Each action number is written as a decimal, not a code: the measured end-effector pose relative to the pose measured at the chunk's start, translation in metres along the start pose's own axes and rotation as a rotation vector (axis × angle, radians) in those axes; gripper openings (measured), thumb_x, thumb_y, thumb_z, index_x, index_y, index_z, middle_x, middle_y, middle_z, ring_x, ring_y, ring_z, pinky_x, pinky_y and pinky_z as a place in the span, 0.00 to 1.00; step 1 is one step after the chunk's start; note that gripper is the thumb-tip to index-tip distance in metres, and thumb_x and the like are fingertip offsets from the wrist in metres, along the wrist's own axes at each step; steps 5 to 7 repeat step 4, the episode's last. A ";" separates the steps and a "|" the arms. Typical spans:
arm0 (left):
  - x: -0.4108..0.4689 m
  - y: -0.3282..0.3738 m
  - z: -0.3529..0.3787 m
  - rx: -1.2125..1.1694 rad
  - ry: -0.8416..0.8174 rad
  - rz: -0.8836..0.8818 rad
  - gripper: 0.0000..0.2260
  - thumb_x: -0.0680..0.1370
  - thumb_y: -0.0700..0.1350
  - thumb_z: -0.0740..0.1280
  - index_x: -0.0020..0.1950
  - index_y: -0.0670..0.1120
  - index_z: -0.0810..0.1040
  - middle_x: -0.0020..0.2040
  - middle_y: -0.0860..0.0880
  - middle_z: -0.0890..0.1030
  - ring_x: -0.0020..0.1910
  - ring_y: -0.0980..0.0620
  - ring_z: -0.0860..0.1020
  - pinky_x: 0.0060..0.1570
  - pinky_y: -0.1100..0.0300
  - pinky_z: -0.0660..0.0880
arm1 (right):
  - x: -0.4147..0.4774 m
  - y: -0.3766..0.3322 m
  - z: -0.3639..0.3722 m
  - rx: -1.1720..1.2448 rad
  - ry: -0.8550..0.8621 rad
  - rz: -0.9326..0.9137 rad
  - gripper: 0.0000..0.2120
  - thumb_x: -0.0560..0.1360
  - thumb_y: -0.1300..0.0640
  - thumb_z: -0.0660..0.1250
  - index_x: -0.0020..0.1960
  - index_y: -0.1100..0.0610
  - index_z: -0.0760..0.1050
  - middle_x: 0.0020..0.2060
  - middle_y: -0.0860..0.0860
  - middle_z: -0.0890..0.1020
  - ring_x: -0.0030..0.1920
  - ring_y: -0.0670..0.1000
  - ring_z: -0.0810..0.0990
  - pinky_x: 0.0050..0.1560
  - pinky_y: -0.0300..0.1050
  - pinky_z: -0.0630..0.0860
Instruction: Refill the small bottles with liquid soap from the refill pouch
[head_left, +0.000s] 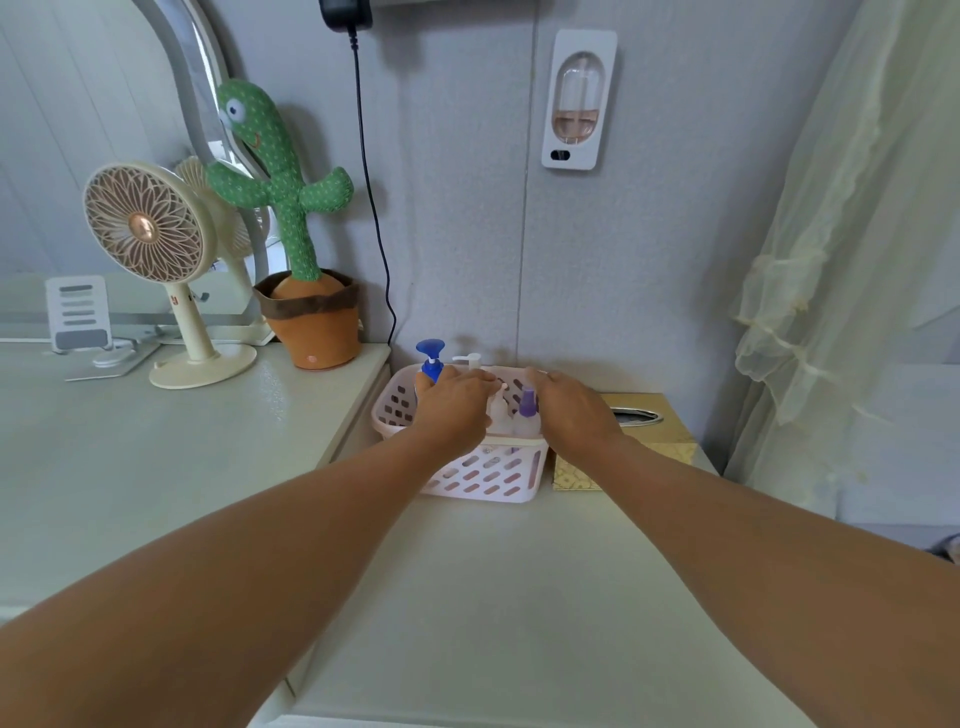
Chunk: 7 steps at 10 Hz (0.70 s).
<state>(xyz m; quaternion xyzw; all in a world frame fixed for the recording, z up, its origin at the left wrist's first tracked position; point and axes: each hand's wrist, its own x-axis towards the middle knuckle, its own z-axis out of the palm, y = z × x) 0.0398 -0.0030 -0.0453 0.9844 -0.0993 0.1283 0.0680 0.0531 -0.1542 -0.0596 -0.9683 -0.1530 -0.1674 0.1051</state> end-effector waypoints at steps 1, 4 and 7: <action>-0.002 0.000 -0.005 -0.017 0.017 -0.012 0.22 0.78 0.44 0.66 0.72 0.54 0.68 0.72 0.55 0.68 0.72 0.50 0.62 0.71 0.45 0.53 | -0.001 -0.003 -0.010 -0.005 0.026 -0.008 0.21 0.78 0.61 0.62 0.71 0.57 0.66 0.61 0.56 0.76 0.58 0.56 0.77 0.54 0.48 0.75; -0.021 0.008 -0.039 -0.122 0.036 -0.091 0.11 0.80 0.45 0.62 0.61 0.49 0.78 0.59 0.50 0.80 0.58 0.50 0.77 0.65 0.49 0.67 | -0.022 -0.010 -0.040 0.251 -0.086 0.186 0.08 0.76 0.55 0.62 0.49 0.54 0.79 0.43 0.50 0.78 0.44 0.52 0.76 0.40 0.43 0.70; -0.021 0.008 -0.039 -0.122 0.036 -0.091 0.11 0.80 0.45 0.62 0.61 0.49 0.78 0.59 0.50 0.80 0.58 0.50 0.77 0.65 0.49 0.67 | -0.022 -0.010 -0.040 0.251 -0.086 0.186 0.08 0.76 0.55 0.62 0.49 0.54 0.79 0.43 0.50 0.78 0.44 0.52 0.76 0.40 0.43 0.70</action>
